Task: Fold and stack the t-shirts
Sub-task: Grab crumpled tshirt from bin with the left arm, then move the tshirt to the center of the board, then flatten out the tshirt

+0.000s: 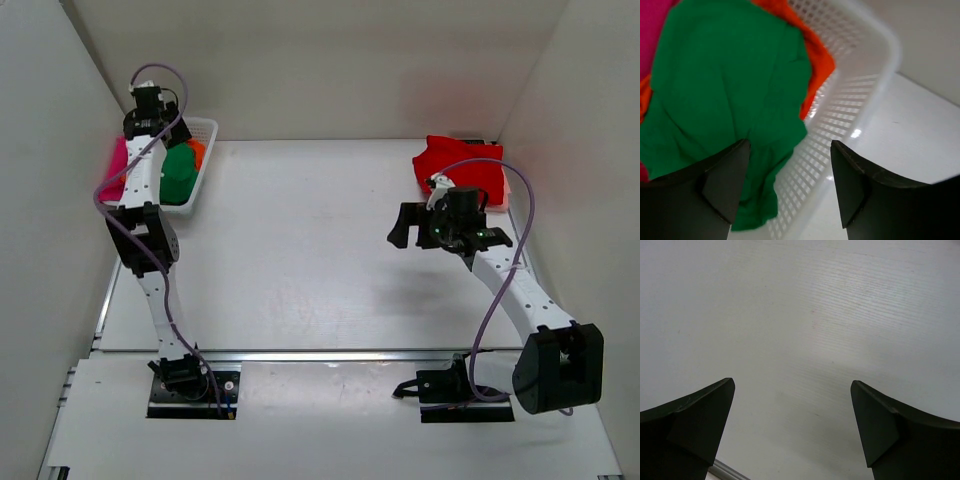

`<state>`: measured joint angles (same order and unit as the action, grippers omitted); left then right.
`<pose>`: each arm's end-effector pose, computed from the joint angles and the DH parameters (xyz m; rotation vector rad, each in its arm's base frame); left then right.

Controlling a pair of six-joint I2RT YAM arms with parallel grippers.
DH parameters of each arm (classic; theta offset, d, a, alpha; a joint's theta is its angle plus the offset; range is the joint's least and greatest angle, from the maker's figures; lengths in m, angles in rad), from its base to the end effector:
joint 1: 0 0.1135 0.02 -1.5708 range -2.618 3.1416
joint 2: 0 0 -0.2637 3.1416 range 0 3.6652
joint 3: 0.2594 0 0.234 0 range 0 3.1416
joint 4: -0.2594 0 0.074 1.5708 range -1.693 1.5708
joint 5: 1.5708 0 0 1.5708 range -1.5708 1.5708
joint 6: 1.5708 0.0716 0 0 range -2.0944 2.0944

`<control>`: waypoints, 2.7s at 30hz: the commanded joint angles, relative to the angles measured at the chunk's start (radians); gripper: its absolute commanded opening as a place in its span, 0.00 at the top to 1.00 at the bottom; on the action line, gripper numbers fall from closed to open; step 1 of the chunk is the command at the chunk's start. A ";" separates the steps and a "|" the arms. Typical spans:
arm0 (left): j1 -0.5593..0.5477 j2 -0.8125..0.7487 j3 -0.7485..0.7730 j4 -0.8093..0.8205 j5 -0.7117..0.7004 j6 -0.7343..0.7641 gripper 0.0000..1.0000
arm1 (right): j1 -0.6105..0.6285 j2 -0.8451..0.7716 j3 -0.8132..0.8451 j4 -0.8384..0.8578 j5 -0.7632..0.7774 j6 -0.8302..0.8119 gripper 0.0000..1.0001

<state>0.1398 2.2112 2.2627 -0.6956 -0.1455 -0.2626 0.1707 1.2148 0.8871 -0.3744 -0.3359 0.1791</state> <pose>0.5097 0.0822 0.3096 -0.5198 2.1465 0.0929 0.2617 0.0691 0.2532 -0.1698 2.2822 0.5651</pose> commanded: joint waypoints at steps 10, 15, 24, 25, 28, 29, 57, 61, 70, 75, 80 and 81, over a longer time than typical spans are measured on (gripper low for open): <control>0.041 0.334 0.150 -0.060 -0.189 -0.015 0.18 | -0.083 -0.038 0.026 0.015 -0.052 -0.040 0.01; 0.053 0.364 0.179 -0.087 -0.135 -0.037 1.00 | -0.088 -0.028 0.006 0.020 -0.051 -0.039 0.01; 0.027 -0.031 -0.058 0.103 -0.120 -0.035 1.00 | -0.037 -0.063 -0.030 0.042 -0.054 0.006 0.01; 0.033 -0.094 -0.118 0.137 -0.115 -0.036 1.00 | -0.043 -0.070 -0.030 0.046 -0.067 0.010 0.01; 0.029 -0.212 -0.190 0.188 -0.114 -0.024 1.00 | -0.048 -0.087 -0.042 0.040 -0.080 0.013 0.01; 0.027 -0.249 -0.199 0.195 -0.103 -0.029 1.00 | -0.051 -0.092 -0.043 0.038 -0.077 0.014 0.01; -0.284 -0.814 -1.102 0.347 0.797 -0.337 0.02 | -0.077 -0.298 -0.116 0.025 -0.075 0.051 0.01; -0.373 -0.887 -1.302 0.380 0.704 -0.314 0.02 | 0.015 -0.294 -0.140 0.051 -0.043 0.080 0.01; -0.361 -1.163 -1.522 0.188 0.500 -0.221 0.02 | 0.484 -0.073 -0.214 0.281 0.080 0.255 0.01; -0.356 -1.222 -1.595 0.091 0.235 -0.164 0.02 | 0.572 0.169 -0.100 0.302 0.101 0.218 0.01; -0.356 -1.190 -1.652 0.099 0.060 -0.158 0.02 | 0.527 0.157 -0.111 0.308 0.084 0.204 0.01; -0.352 -1.174 -1.655 0.106 0.017 -0.162 0.02 | 0.506 0.144 -0.115 0.304 0.074 0.192 0.01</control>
<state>-0.2058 1.0206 0.6189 -0.5800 0.0517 -0.4484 0.7193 1.4178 0.7406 -0.1375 -0.2703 0.3923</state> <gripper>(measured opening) 0.985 0.993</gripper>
